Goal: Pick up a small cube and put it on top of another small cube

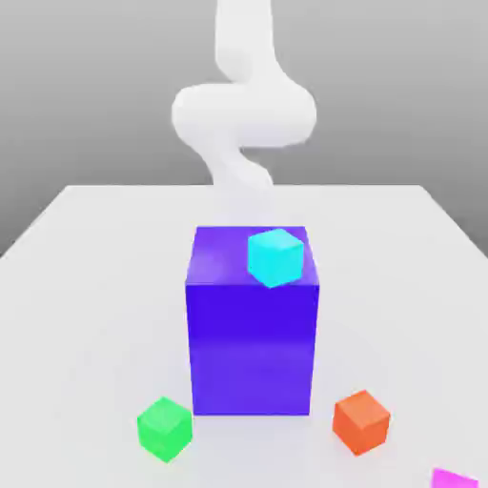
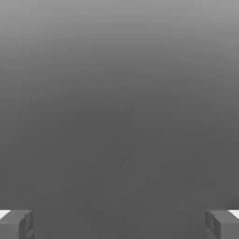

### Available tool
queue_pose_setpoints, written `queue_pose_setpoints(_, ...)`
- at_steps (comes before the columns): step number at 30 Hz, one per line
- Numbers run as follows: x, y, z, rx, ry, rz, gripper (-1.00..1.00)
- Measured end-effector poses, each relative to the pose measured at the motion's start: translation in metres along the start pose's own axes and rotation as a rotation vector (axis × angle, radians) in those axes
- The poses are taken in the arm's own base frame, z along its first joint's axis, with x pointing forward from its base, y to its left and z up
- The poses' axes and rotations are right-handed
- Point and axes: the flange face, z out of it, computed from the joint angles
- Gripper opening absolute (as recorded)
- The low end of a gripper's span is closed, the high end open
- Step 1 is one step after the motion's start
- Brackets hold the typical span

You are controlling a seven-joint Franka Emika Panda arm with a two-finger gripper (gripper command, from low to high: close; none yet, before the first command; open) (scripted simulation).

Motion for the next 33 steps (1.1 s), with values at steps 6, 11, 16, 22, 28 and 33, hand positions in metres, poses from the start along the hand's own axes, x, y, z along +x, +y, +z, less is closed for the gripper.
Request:
queue_pose_setpoints(6,-0.017,-0.027,0.100,-0.041,-0.152,-0.185,0.00)
queue_pose_setpoints(11,-0.048,-0.044,0.181,-0.070,-0.272,-0.339,0.00)
queue_pose_setpoints(16,-0.093,-0.053,0.260,-0.096,-0.389,-0.497,0.00)
queue_pose_setpoints(22,-0.165,-0.053,0.347,-0.121,-0.530,-0.697,0.00)
queue_pose_setpoints(28,-0.243,-0.032,0.426,-0.151,-0.664,-0.888,0.00)
queue_pose_setpoints(33,-0.308,-0.003,0.483,-0.167,-0.752,-1.019,0.00)
